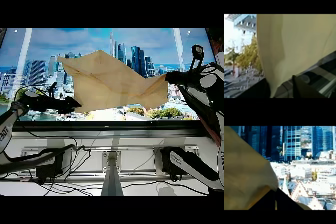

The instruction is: Fold the clothes and pants, and hang the long-sleeved shirts on hangers.

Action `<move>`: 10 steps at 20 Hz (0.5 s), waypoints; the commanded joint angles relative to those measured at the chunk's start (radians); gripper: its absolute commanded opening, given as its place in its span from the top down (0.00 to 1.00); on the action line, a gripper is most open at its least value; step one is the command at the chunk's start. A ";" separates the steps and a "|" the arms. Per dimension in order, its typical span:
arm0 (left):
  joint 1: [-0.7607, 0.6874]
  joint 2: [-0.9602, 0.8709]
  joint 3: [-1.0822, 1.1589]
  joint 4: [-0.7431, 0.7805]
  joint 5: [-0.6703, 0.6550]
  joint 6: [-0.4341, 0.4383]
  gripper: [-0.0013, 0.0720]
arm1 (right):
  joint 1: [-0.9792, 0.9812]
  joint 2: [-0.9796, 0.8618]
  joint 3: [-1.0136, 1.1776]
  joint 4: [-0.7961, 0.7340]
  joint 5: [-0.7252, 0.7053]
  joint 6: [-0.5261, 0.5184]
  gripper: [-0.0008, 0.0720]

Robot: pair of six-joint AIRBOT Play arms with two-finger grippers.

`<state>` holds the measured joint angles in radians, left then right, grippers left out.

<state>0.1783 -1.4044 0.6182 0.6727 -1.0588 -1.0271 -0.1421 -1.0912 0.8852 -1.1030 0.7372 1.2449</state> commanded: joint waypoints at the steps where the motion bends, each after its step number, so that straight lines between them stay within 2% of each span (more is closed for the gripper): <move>1: -0.046 0.000 -0.026 -0.032 0.072 0.097 0.92 | 0.000 0.000 0.000 0.004 0.000 0.000 0.97; 2: -0.044 0.001 -0.010 -0.031 0.071 0.111 0.96 | 0.000 0.000 0.000 0.004 0.000 0.000 0.97; 5: 0.000 0.038 0.104 -0.031 0.007 0.112 0.96 | -0.001 0.001 0.035 -0.005 0.004 -0.001 0.97; 8: 0.076 0.143 0.326 -0.034 -0.072 0.111 0.96 | -0.001 0.005 0.161 0.003 0.029 0.030 0.97; 10: 0.116 0.250 0.517 -0.058 -0.086 0.112 0.96 | 0.002 0.035 0.277 0.066 0.078 0.045 0.97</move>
<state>0.2420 -1.2636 0.9257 0.6426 -1.1000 -0.9230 -0.1429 -1.0790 1.0405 -1.0920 0.7658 1.2640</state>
